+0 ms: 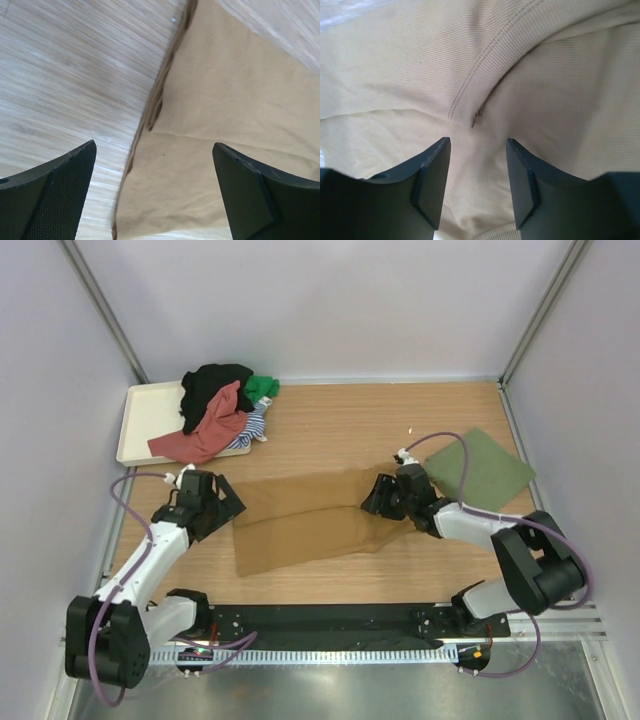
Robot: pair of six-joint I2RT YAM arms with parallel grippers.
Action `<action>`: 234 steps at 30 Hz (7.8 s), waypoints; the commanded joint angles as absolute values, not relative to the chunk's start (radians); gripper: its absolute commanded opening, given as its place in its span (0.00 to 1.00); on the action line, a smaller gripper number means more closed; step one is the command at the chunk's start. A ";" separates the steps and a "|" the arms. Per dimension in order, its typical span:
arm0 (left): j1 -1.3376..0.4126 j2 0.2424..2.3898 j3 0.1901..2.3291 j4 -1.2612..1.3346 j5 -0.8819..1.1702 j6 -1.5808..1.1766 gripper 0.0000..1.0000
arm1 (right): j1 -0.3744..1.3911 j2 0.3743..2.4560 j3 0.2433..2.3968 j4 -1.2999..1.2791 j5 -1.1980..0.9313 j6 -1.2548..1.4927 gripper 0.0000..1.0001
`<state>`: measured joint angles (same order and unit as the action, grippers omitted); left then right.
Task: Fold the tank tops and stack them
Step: Fold the tank top
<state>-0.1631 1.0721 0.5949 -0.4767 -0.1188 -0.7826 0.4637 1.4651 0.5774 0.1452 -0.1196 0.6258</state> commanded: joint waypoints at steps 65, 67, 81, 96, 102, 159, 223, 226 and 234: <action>-0.465 0.798 0.420 -0.858 -0.087 -1.267 0.43 | 0.890 1.235 0.546 -0.226 0.190 0.805 0.16; -0.466 0.825 0.402 -0.821 -0.072 -1.273 0.37 | 0.890 1.236 0.548 -0.227 0.187 0.807 0.16; -0.491 0.767 0.457 -0.830 -0.074 -1.243 0.00 | 0.888 1.170 0.598 -0.342 0.141 0.782 0.13; -0.373 1.028 0.696 -0.738 -0.032 -1.132 0.00 | 0.660 1.304 0.787 -0.411 -0.071 0.592 0.11; -0.262 1.045 0.718 -0.707 -0.003 -1.094 0.00 | 0.630 1.383 0.864 -0.440 -0.068 0.551 0.12; -0.052 1.499 0.942 -0.474 -0.026 -0.959 0.43 | 0.503 1.599 1.223 -0.568 0.107 0.437 0.55; -0.084 1.494 0.742 -0.315 0.080 -0.716 0.65 | 0.087 1.552 0.954 -0.463 0.083 0.652 0.03; -0.087 1.508 0.742 -0.301 0.097 -0.713 0.52 | 0.081 1.557 0.960 -0.459 0.077 0.652 0.03; -0.123 1.569 0.752 -0.275 0.121 -0.730 0.51 | 0.061 1.580 0.985 -0.454 0.054 0.650 0.03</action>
<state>-0.1047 1.5192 0.7593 -0.2794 0.1089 -0.7296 0.0700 1.5745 0.9398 -0.4828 0.0643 0.6529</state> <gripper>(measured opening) 0.506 0.107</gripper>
